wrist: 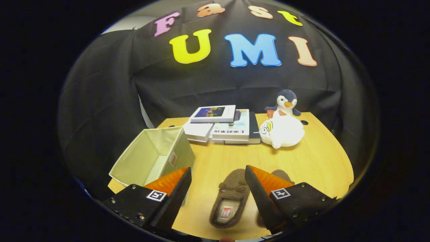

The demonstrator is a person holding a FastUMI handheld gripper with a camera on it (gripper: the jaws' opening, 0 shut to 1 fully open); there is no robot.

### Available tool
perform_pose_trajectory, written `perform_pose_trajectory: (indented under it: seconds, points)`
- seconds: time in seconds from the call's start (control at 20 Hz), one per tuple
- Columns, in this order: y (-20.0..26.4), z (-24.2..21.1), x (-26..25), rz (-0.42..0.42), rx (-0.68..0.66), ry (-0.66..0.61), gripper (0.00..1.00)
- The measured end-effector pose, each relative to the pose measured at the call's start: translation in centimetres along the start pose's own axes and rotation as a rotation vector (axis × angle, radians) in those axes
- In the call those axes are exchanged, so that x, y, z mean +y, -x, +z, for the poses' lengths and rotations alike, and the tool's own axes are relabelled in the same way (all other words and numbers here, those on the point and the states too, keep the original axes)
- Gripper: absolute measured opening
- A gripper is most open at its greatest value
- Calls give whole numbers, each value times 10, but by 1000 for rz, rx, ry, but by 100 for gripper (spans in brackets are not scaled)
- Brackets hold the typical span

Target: Open the storage box then place both shoes into the box .Put the left shoe in first, then the right shoe, with the right side of both shoes facing outward in a uniform manner.

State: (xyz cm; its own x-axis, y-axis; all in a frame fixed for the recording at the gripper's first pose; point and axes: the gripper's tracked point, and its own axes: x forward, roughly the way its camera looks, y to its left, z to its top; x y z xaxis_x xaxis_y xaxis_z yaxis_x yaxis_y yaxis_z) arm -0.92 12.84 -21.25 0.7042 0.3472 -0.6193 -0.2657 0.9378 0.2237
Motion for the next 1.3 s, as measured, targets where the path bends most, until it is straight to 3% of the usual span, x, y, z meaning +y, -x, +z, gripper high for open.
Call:
perform_pose_trajectory:
  seconds: [0.6, 0.8, 0.85, 0.95, 1.0, 1.05, 1.15, 1.2, 1.25, 1.3]
  points:
    - [-35, -102, -43, -48, 223, 55, 98]
    - [-50, -120, -46, -49, 292, 16, 89]
    - [-52, -123, -48, -49, 307, 6, 83]
    - [-59, -129, -47, -43, 339, -23, 82]
    - [-63, -129, -44, -33, 343, -55, 73]
    - [-67, -132, -43, -35, 357, -76, 56]
    - [-68, -132, -41, -28, 369, -92, 54]
    - [-68, -129, -50, -74, 362, -97, 54]
    - [-68, -131, -53, -87, 372, -128, 22]
    - [-66, -129, -52, -87, 378, -174, 13]
